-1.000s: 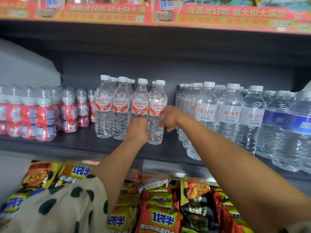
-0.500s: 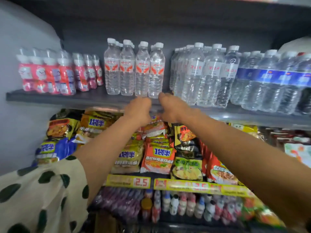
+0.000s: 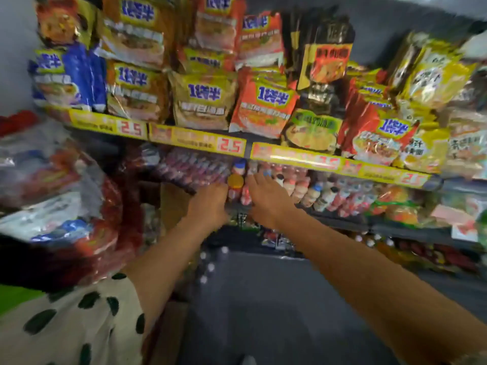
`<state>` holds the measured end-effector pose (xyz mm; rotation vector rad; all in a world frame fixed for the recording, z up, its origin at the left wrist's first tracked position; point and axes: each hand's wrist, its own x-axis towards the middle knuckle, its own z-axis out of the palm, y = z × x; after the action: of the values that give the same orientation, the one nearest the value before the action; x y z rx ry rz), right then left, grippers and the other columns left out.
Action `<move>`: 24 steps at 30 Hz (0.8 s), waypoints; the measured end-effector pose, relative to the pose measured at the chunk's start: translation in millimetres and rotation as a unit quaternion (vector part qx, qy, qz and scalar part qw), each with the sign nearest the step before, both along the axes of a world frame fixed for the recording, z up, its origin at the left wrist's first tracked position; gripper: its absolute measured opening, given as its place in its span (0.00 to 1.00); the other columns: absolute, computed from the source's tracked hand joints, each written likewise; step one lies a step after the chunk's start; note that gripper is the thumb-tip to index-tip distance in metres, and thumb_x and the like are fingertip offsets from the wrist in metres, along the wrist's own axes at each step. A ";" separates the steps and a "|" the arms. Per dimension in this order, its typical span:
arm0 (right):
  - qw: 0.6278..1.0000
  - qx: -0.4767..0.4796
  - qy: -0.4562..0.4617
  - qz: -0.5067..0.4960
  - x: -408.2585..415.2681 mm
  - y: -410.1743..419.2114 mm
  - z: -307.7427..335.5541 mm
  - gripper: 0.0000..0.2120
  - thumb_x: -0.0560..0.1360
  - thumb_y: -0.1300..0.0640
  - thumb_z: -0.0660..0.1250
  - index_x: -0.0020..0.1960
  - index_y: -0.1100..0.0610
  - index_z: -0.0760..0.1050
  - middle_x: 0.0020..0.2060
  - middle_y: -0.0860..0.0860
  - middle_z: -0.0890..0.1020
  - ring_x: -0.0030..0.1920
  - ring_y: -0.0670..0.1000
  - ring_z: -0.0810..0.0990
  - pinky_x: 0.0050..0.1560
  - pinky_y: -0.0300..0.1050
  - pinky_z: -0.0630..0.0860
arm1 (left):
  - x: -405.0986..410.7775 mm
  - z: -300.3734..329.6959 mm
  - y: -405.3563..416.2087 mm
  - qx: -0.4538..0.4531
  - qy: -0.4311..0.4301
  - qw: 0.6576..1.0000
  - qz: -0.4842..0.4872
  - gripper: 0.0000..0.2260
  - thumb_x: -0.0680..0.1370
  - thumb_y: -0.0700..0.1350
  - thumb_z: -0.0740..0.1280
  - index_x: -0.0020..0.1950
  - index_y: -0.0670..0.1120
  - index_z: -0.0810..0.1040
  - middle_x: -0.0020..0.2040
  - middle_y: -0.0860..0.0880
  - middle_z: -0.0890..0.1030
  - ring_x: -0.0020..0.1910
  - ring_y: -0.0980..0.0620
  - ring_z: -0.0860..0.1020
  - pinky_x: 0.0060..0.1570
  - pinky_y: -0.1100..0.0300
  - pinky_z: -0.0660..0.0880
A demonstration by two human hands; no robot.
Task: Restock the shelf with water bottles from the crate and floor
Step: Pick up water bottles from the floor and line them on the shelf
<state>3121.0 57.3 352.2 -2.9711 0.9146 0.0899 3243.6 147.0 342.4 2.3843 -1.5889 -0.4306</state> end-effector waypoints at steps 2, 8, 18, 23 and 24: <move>0.999 0.031 0.016 0.004 -3.4 3.3 -58.2 0.30 0.66 0.62 0.70 0.66 0.66 0.65 0.57 0.63 0.72 0.56 0.65 0.73 0.46 0.55 0.72 | -4.8 -57.1 6.6 0.038 0.021 0.999 0.006 0.14 0.71 0.42 0.70 0.55 0.44 0.75 0.54 0.43 0.79 0.54 0.41 0.78 0.49 0.53 0.74; 0.985 0.140 0.096 -0.017 -20.9 23.3 -246.1 0.31 0.71 0.57 0.69 0.70 0.60 0.60 0.64 0.57 0.68 0.63 0.60 0.68 0.58 0.53 0.69 | -39.3 -246.2 29.6 0.157 0.089 0.983 0.022 0.20 0.77 0.41 0.64 0.69 0.44 0.68 0.66 0.43 0.73 0.64 0.44 0.73 0.62 0.53 0.70; 0.963 0.218 0.156 0.025 -14.4 57.1 -528.9 0.31 0.74 0.57 0.66 0.73 0.58 0.58 0.66 0.58 0.67 0.63 0.59 0.69 0.57 0.50 0.69 | -58.6 -508.8 73.9 0.215 0.157 0.957 0.118 0.20 0.71 0.40 0.69 0.62 0.43 0.71 0.61 0.43 0.75 0.61 0.43 0.74 0.58 0.51 0.74; 0.960 0.231 0.141 0.073 27.4 62.6 -618.9 0.35 0.74 0.58 0.68 0.75 0.55 0.55 0.70 0.58 0.63 0.64 0.61 0.70 0.60 0.53 0.71 | -55.0 -596.2 82.3 0.219 0.154 0.950 0.162 0.19 0.75 0.40 0.68 0.65 0.45 0.70 0.62 0.44 0.74 0.61 0.45 0.74 0.58 0.54 0.72; 0.958 0.238 0.137 0.084 37.2 63.4 -632.1 0.36 0.74 0.58 0.68 0.76 0.54 0.54 0.71 0.59 0.61 0.64 0.61 0.70 0.60 0.53 0.71 | -54.8 -609.4 84.6 0.220 0.154 0.949 0.167 0.20 0.75 0.41 0.67 0.66 0.45 0.69 0.63 0.43 0.74 0.62 0.45 0.73 0.59 0.55 0.71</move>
<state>3158.2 120.7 -280.0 -2.6062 0.5488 0.6415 3188.8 231.6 -267.0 2.6568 -1.0050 -1.1165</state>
